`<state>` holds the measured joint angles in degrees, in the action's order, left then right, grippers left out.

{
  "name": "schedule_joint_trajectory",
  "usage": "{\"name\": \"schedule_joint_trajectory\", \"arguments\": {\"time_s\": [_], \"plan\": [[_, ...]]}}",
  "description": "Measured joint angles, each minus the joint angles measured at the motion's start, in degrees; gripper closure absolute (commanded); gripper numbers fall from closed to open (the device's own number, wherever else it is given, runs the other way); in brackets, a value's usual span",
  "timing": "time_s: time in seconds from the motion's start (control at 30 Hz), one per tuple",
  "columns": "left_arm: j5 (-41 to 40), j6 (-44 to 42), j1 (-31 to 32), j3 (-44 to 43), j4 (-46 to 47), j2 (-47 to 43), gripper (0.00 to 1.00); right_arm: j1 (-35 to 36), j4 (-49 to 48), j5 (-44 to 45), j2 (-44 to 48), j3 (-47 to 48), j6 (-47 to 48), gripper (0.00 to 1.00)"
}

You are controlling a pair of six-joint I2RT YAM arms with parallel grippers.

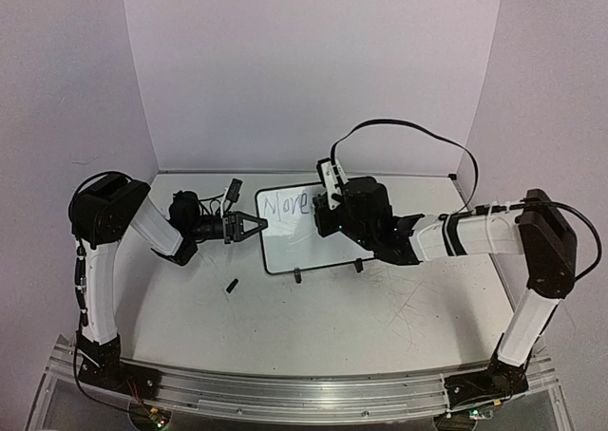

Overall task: Write a sentence on the whiteboard
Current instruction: Write on the whiteboard with the whiteboard marker without the cap.

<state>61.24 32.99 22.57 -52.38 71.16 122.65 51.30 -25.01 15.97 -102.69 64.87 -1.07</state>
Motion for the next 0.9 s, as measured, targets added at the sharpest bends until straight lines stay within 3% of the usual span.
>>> {"name": "schedule_joint_trajectory", "arguments": {"time_s": [0.33,0.9], "plan": [[0.04,-0.86,0.00,0.79,-0.25,-0.94,1.00,-0.62,-6.96,-8.29,6.95,-4.62,2.68,1.00],[-3.07,-8.56,0.38,1.22,-11.36,-5.63,1.00,-3.18,-2.20,-7.61,11.21,-7.62,6.26,1.00]]}}
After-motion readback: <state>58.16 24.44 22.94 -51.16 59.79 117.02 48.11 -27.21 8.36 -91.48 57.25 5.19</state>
